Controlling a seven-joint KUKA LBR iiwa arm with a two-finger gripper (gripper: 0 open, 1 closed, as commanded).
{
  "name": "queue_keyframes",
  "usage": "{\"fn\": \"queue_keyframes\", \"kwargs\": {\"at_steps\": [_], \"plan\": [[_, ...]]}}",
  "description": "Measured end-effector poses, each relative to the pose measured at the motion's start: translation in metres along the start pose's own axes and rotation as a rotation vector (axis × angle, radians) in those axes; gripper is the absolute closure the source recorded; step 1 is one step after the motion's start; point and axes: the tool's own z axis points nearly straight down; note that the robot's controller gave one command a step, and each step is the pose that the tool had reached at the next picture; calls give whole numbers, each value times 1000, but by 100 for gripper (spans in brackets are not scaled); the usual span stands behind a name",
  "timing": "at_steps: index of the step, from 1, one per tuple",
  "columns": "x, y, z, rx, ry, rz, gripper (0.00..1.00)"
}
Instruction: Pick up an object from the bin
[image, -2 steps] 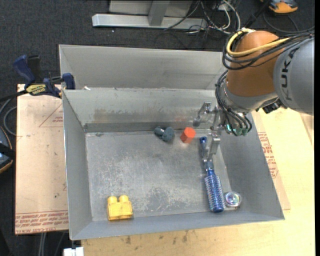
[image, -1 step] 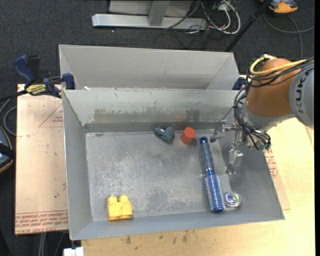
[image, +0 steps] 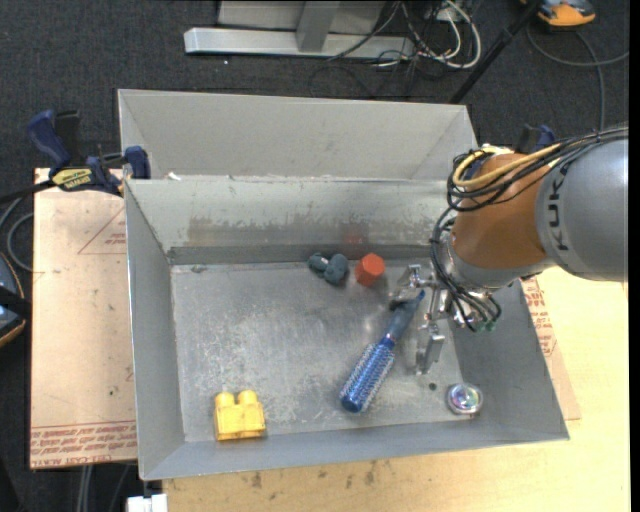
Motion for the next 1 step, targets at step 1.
{"fn": "queue_keyframes", "kwargs": {"at_steps": [1], "plan": [[1,1,2,-1,4,-3,100]]}}
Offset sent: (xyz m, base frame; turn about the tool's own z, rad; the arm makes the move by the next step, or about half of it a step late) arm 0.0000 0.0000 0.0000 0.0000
